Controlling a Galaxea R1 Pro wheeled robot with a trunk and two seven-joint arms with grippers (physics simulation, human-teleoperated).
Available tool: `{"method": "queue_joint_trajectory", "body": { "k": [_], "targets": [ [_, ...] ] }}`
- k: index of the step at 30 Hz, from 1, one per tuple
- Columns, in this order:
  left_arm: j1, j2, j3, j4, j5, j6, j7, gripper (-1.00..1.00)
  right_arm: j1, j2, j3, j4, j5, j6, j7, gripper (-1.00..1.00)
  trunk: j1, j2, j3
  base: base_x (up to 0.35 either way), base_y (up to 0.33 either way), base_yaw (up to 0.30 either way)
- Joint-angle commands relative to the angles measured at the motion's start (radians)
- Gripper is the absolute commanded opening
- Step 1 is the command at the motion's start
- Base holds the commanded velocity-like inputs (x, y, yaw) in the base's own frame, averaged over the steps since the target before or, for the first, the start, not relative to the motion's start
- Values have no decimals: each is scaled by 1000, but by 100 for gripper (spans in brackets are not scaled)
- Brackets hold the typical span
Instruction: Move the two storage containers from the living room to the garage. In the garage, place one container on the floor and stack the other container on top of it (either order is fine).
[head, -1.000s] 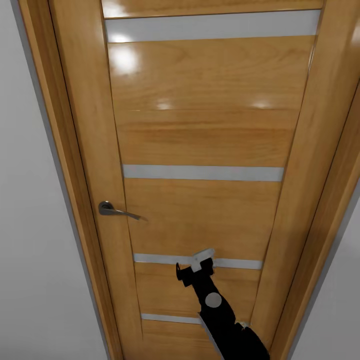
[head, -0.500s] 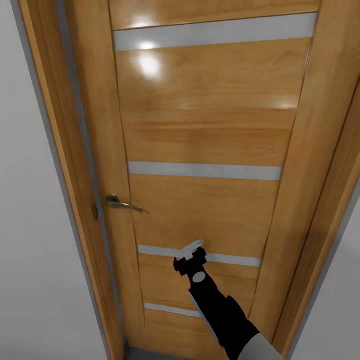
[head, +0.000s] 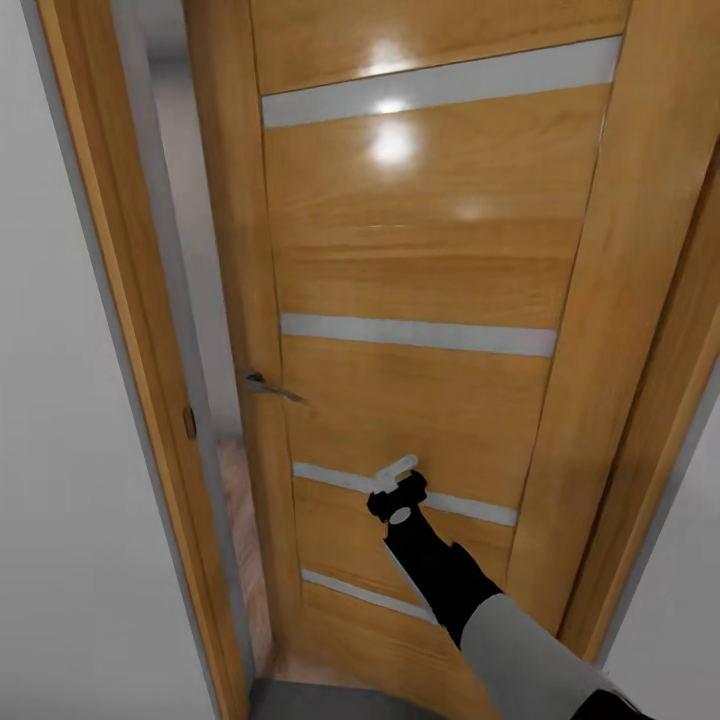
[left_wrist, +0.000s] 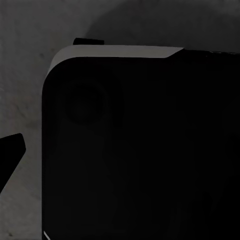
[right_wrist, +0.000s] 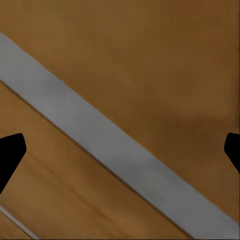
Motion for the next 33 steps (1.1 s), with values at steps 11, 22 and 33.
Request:
{"method": "queue_joint_trajectory", "body": {
  "k": [11,22,33],
  "targets": [
    [0,0,0,0,8,-2,0,100,-147,0,3,166,-63,-15,-8,100,0,-1,-1,0,0,0],
    [0,0,2,0,8,-2,0,100,-246,0,2,266,-77,-17,-23,100,0,-1,-1,0,0,0],
    [0,-2,2,0,8,-3,0,100,-263,0,1,197,-119,-10,-68,100,0,-1,-1,0,0,0]
  ]
}}
